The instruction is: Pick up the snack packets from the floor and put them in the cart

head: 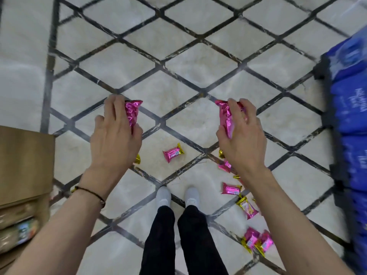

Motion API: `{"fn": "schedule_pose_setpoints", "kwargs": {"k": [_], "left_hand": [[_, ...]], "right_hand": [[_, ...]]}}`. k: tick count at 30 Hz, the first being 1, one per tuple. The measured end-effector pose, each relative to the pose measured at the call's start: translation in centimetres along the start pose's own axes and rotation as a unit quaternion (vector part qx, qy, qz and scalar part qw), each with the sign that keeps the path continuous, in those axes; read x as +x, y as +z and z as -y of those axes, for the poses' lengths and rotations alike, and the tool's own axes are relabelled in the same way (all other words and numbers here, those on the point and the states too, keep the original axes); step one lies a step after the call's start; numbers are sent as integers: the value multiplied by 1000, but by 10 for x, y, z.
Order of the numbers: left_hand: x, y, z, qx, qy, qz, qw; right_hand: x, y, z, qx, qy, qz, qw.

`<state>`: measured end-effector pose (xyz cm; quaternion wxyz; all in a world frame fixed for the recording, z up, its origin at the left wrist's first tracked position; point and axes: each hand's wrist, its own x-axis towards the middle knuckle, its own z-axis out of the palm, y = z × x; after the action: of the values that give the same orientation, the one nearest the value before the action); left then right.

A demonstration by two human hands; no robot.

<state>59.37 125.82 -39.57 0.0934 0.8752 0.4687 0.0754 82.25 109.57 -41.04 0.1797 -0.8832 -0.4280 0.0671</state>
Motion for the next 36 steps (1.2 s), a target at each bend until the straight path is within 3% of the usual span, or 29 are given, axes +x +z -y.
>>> {"fn": "schedule_pose_setpoints", "kwargs": {"k": [10,14,21,29,36], "left_hand": [[-17,-185,-90,0,32,-41,999],[-29,-230,-103,-17,29,-61,998],[-38,-277,-131,-66,93,-71,991],[-72,-306,-177,-120,270,-56,954],[-142,-300,-235,-184,389,12,903]], "right_hand": [[-25,-193,47,-1,36,-78,996],[-46,-249,46,-18,50,-99,994],[-97,-320,48,-47,100,-172,979],[-212,-360,75,-97,221,-257,936],[-363,-377,84,-122,378,-310,864]]}}
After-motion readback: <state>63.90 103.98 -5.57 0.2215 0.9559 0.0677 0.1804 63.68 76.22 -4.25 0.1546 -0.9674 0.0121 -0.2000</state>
